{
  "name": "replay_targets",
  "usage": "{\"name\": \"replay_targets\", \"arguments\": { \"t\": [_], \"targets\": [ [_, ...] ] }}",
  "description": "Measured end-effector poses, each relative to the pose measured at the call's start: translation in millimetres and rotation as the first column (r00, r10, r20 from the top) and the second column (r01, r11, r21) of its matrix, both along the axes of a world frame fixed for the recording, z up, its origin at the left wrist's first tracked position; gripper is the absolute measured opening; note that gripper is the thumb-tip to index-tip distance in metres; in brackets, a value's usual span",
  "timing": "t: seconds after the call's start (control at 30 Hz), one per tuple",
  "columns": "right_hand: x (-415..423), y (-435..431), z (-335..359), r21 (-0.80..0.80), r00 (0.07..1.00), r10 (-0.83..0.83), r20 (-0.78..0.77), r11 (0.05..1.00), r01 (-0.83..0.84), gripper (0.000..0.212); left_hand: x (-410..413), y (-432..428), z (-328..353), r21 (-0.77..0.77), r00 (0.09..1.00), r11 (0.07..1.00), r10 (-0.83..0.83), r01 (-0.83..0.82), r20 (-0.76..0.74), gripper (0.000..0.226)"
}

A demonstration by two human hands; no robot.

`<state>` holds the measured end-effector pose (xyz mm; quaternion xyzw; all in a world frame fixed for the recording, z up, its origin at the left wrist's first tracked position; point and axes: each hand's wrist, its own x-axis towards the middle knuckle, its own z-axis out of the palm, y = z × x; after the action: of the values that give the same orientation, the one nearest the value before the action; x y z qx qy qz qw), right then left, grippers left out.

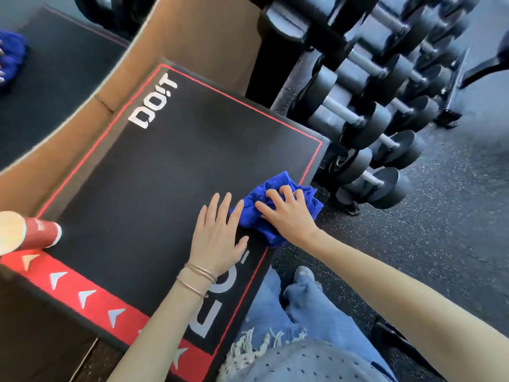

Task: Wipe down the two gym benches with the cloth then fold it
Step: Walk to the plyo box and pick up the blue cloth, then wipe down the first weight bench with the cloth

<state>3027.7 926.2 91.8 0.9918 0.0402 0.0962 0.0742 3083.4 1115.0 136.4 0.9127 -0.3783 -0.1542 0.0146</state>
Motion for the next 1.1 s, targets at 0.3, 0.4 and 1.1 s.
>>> {"name": "replay_targets", "arguments": {
  "t": [0.3, 0.4, 1.1],
  "targets": [
    [-128, -57, 12, 0.028, 0.840, -0.529, -0.119, 0.844, 0.536, 0.021, -35, -105, 4, -0.051, 0.855, 0.854, -0.518, 0.518, 0.014, 0.077],
    [-185, -69, 15, 0.026, 0.685, -0.717, -0.130, 0.688, 0.725, 0.027, -72, -144, 2, -0.046, 0.738, 0.738, -0.675, 0.673, -0.014, 0.079],
    [-626, -42, 10, -0.148, -0.149, -0.979, -0.140, -0.128, 0.981, 0.028, -479, -270, -11, -0.011, 0.094, 0.094, -0.995, 0.996, 0.017, 0.076]
  ]
}}
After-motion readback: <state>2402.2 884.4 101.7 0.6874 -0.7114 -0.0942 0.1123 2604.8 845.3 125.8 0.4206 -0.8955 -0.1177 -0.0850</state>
